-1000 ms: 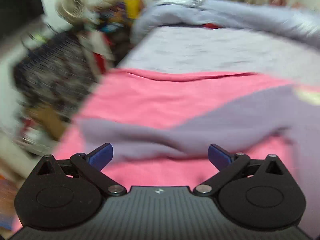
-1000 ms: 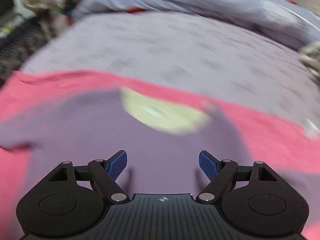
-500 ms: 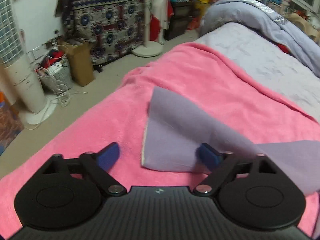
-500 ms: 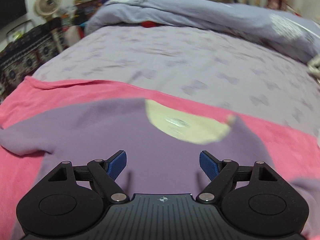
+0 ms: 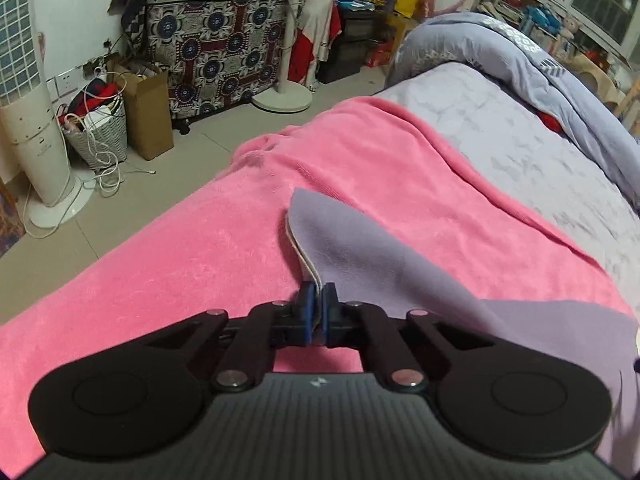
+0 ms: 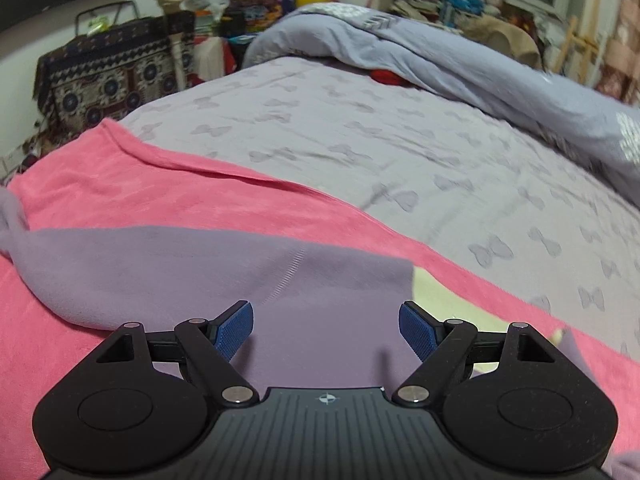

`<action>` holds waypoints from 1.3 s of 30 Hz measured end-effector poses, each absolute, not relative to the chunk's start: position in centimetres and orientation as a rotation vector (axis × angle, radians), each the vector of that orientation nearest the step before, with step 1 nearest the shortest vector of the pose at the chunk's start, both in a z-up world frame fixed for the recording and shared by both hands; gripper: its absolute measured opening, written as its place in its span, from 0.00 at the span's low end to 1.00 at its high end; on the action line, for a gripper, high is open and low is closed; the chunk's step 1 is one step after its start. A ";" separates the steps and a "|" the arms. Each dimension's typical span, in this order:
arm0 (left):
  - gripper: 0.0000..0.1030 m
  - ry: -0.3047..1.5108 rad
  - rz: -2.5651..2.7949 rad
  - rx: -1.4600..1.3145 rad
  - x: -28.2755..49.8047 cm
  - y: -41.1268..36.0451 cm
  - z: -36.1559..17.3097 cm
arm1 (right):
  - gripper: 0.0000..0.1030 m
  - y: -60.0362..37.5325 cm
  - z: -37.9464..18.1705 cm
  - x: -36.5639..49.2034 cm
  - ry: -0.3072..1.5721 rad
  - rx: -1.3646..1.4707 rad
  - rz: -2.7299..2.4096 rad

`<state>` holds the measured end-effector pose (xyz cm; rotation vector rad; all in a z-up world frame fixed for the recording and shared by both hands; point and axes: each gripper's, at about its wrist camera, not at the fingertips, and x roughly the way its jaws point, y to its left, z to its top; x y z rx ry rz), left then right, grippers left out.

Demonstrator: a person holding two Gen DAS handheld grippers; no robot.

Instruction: Fold clothes

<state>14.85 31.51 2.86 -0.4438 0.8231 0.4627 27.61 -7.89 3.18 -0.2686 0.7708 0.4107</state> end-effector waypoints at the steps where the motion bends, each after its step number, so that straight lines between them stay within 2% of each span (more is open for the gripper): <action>1: 0.00 0.812 0.462 -0.454 14.4 31.6 3.3 | 0.78 -7.5 3.1 27.7 0.767 -0.283 0.413; 8: 0.00 0.703 0.486 -0.499 10.3 32.4 7.6 | 0.78 -6.9 2.7 28.1 0.763 -0.305 0.418; 16: 0.00 0.944 0.566 -0.411 8.9 32.5 3.2 | 0.77 -8.2 2.3 29.7 0.779 -0.214 0.383; 19: 0.02 0.907 0.607 -0.487 8.3 33.4 3.0 | 0.77 -7.8 0.0 32.4 0.877 -0.173 0.398; 20: 0.03 0.906 0.622 -0.485 8.4 33.4 3.2 | 0.84 -7.7 -1.0 33.6 0.900 -0.146 0.403; 21: 0.03 0.908 0.638 -0.463 8.6 33.4 3.5 | 0.93 -7.8 -1.3 34.5 0.870 -0.120 0.401; 25: 0.04 0.912 0.800 -0.289 9.0 32.9 5.0 | 0.91 -7.6 0.1 36.5 0.832 -0.141 0.330; 30: 0.04 0.811 0.794 -0.173 9.6 30.5 7.4 | 0.93 -10.6 2.2 30.9 0.683 -0.289 0.224; 31: 0.09 0.786 0.699 -0.158 10.2 29.4 7.9 | 0.93 -11.7 2.1 29.6 0.683 -0.302 0.220; 32: 0.22 0.794 0.582 -0.142 11.3 27.8 8.0 | 0.93 -12.8 2.0 28.3 0.684 -0.315 0.215; 34: 0.35 0.801 0.342 -0.122 13.5 24.0 8.1 | 0.93 -14.8 1.6 25.7 0.706 -0.323 0.197; 39: 0.37 0.775 -0.107 -0.121 18.7 13.8 6.8 | 0.92 -20.8 2.5 19.0 0.757 -0.229 0.132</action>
